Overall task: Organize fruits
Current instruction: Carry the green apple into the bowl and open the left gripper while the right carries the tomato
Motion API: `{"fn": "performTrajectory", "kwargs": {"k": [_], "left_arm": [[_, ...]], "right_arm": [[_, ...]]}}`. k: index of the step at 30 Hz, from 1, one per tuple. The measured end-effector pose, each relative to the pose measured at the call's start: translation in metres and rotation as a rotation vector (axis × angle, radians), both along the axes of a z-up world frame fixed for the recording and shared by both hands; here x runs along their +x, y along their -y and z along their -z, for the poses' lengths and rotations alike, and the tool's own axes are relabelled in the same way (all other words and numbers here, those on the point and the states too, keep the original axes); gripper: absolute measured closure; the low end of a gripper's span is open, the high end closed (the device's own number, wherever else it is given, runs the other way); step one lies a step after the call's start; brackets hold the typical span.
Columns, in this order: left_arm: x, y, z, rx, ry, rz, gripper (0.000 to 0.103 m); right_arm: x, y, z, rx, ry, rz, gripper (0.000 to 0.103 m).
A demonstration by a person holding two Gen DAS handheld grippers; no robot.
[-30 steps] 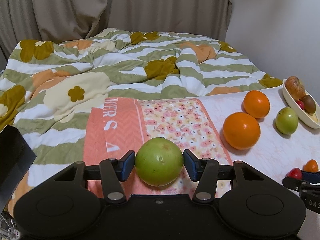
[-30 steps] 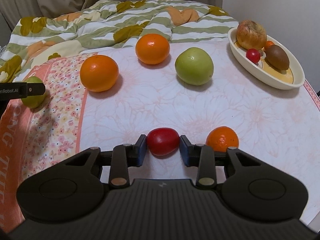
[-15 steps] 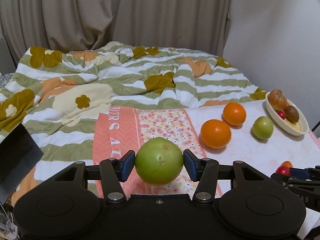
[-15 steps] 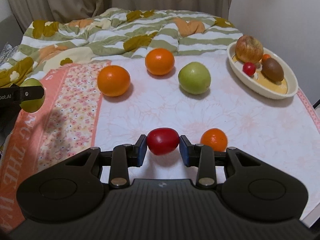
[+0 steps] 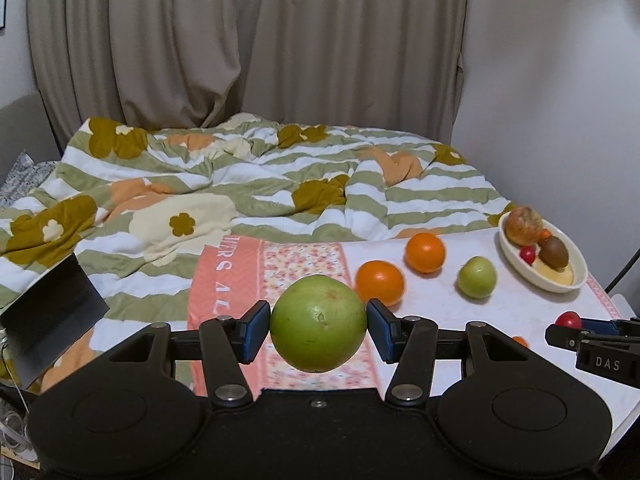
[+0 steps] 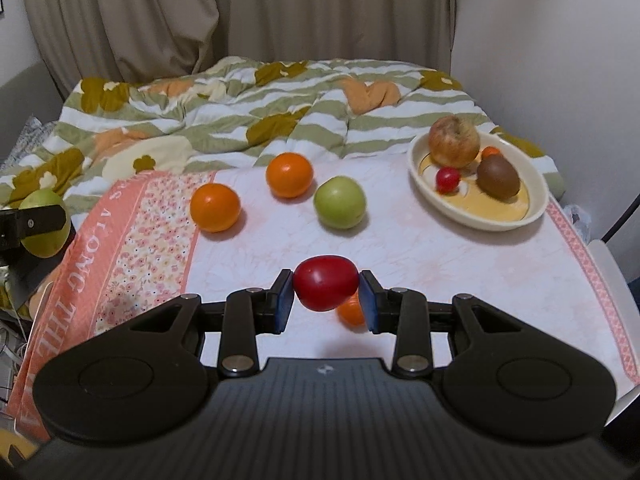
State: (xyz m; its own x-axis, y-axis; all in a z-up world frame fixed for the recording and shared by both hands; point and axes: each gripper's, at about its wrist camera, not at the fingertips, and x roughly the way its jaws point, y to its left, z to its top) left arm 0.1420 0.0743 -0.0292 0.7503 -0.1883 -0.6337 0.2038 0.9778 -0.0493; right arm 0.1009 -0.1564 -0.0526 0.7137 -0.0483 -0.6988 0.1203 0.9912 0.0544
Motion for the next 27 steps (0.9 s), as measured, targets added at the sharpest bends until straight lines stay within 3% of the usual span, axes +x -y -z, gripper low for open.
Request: {"fn": "performTrajectory", "kwargs": {"k": [13, 20, 27], "left_arm": [[-0.046, 0.111, -0.031, -0.018, 0.083, -0.108, 0.046], [-0.044, 0.176, -0.031, -0.033, 0.096, -0.080, 0.046], [-0.014, 0.234, -0.018, -0.049, 0.064, -0.006, 0.046]], "right_arm": [[-0.021, 0.118, -0.027, 0.002, 0.073, -0.125, 0.052], [-0.011, 0.182, -0.032, -0.032, 0.084, -0.158, 0.052], [0.015, 0.237, -0.027, -0.040, 0.065, -0.138, 0.052]]}}
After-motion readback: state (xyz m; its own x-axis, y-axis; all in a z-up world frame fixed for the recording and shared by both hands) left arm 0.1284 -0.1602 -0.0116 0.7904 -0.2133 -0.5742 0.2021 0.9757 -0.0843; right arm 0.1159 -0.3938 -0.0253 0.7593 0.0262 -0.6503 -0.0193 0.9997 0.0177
